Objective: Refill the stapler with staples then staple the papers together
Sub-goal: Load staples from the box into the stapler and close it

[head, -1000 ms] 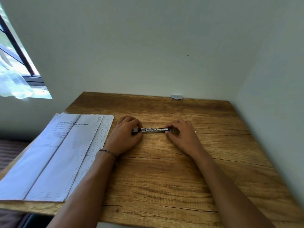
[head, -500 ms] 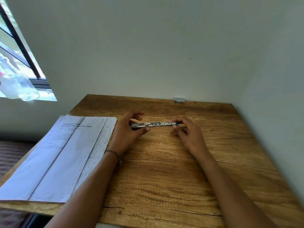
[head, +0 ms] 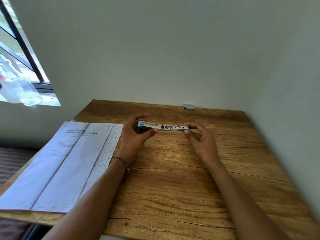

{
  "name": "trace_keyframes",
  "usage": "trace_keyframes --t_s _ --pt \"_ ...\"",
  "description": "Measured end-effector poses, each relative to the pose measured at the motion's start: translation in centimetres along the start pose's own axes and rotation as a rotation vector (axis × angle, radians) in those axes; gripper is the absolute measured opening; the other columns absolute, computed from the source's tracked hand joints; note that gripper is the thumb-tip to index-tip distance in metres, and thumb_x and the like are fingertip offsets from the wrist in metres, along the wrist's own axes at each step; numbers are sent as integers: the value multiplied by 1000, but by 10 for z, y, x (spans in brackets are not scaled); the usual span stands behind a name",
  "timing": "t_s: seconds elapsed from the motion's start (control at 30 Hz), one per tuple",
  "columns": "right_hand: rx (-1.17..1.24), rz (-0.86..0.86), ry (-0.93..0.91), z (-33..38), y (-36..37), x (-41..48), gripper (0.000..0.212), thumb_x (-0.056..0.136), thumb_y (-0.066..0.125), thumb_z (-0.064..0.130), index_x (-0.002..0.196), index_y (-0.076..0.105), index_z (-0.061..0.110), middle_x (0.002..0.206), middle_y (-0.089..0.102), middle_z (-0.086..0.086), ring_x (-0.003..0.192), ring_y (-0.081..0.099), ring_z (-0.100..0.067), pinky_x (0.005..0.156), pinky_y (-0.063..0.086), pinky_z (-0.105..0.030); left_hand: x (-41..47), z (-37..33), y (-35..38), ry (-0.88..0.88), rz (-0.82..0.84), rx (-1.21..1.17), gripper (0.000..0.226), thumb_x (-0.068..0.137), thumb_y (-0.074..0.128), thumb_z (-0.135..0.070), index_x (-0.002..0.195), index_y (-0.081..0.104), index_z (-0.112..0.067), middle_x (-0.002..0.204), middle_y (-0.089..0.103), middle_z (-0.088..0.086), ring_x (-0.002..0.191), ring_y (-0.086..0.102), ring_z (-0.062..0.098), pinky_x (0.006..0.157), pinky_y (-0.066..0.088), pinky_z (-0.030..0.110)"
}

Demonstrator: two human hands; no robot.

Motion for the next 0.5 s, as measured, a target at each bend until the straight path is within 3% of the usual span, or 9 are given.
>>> trace_keyframes --t_s 0.17,0.33,0.5 --pt "9 23 -62 7 3 -4 25 93 72 18 116 72 27 118 70 10 99 71 1 81 56 -13 -3 0 9 64 40 39 43 76 87 -12 114 69 -16 101 79 -5 93 76 10 82 60 21" --pt "36 67 -117 15 12 -10 31 92 73 22 121 68 30 118 67 16 95 73 2 75 56 -11 -8 -2 20 160 117 230 26 83 82 -21 107 74 -26 104 76 -17 95 72 3 82 57 17" --pt "72 61 -113 19 14 -11 27 91 75 22 117 70 23 117 70 9 95 75 -4 82 61 -24 -12 -6 25 214 116 337 29 90 76 -24 119 71 -23 113 73 -15 106 68 1 91 59 30"
Point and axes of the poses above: each hand's wrist, its own x-axis towards the middle knuckle, its own y-axis out of the palm, z = x × y, the point moved 2 cm from there along x, towards the middle knuckle
